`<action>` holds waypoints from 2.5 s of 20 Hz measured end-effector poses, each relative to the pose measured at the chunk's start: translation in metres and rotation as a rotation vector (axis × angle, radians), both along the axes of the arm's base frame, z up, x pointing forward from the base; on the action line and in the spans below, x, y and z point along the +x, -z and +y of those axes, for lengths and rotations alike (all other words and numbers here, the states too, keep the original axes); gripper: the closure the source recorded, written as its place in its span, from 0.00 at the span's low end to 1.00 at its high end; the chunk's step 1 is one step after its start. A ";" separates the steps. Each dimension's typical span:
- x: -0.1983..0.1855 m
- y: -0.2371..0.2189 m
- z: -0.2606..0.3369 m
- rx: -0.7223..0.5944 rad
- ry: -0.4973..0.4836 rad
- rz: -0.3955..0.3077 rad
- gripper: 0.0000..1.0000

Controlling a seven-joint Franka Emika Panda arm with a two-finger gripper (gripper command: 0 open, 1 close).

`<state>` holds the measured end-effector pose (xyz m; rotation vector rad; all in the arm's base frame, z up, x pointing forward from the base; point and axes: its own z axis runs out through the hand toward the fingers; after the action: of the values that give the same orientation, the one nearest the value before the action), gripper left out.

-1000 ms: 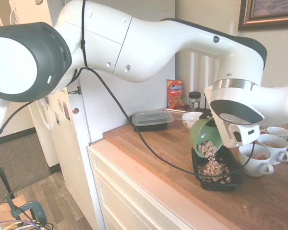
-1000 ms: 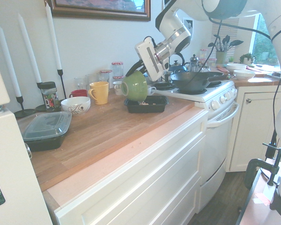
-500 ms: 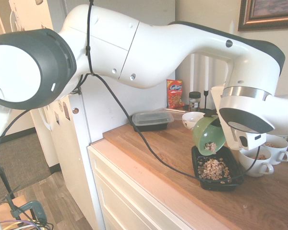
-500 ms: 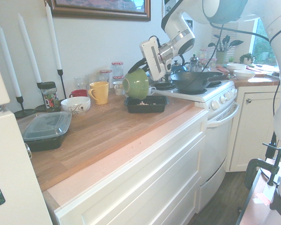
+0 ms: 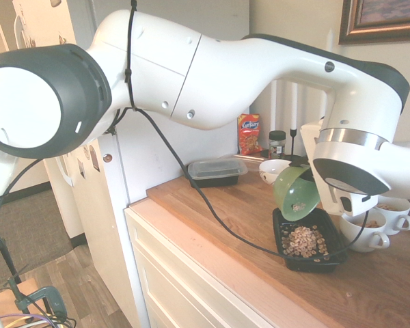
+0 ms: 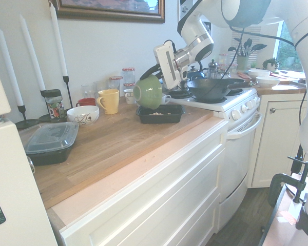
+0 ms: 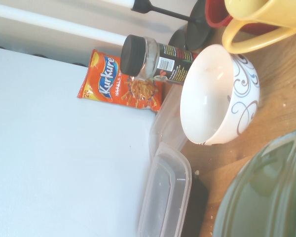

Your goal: Pour the cereal into the box

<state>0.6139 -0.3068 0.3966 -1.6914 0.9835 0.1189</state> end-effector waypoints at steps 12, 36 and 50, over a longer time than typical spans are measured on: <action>0.030 -0.101 0.156 -0.629 0.020 0.044 1.00; 0.021 0.029 0.454 -1.740 0.025 0.253 1.00; 0.082 0.085 0.429 -1.686 0.032 0.294 0.00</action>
<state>0.6957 0.1224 0.3116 -3.2067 1.4461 -0.7048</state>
